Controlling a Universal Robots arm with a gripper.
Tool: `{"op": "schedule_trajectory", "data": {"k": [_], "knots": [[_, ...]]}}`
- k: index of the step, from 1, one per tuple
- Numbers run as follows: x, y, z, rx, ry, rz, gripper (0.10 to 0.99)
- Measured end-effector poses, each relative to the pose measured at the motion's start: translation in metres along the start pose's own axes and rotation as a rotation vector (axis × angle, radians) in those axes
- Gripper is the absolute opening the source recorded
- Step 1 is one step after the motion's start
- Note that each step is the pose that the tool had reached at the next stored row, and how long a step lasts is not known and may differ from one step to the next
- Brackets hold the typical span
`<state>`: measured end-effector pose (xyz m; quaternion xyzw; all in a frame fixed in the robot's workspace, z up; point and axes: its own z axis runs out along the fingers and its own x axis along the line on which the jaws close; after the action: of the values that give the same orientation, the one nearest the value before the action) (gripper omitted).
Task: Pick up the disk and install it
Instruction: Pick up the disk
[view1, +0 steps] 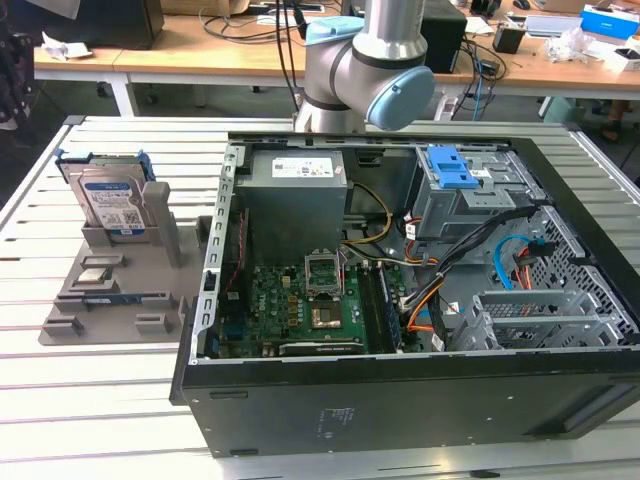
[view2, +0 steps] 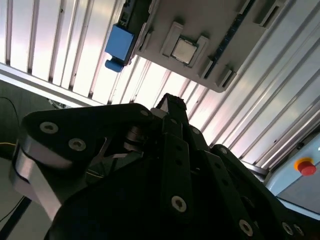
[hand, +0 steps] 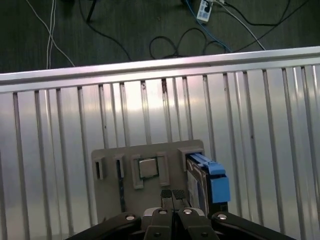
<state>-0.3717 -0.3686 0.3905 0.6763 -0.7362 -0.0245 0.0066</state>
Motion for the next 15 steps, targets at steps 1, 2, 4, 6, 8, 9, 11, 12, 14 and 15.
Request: {"op": "schedule_trajectory", "data": {"k": [1,2,4,6,8,9,11,12,14,15], "knots": [[0.0,0.0,0.0,0.0,0.0006,-0.013,0.106],[0.0,0.0,0.0,-0.001,0.001,-0.023,0.106],[0.0,0.0,0.0,-0.001,0.002,-0.044,0.106],[0.0,0.0,0.0,-0.001,0.0019,-0.038,0.106],[0.0,-0.0001,0.0007,0.0,0.0009,0.01,0.106],[0.0,-0.0001,0.0007,0.0,0.0012,0.011,0.106],[0.0,0.0,0.0008,0.0,0.0013,0.012,0.106],[0.0,0.0,0.0008,0.0,0.0013,0.012,0.106],[0.0,0.0,0.0008,0.0,0.0012,0.012,0.169],[0.0,0.0,0.0008,0.0,0.0013,0.012,0.235]]}}
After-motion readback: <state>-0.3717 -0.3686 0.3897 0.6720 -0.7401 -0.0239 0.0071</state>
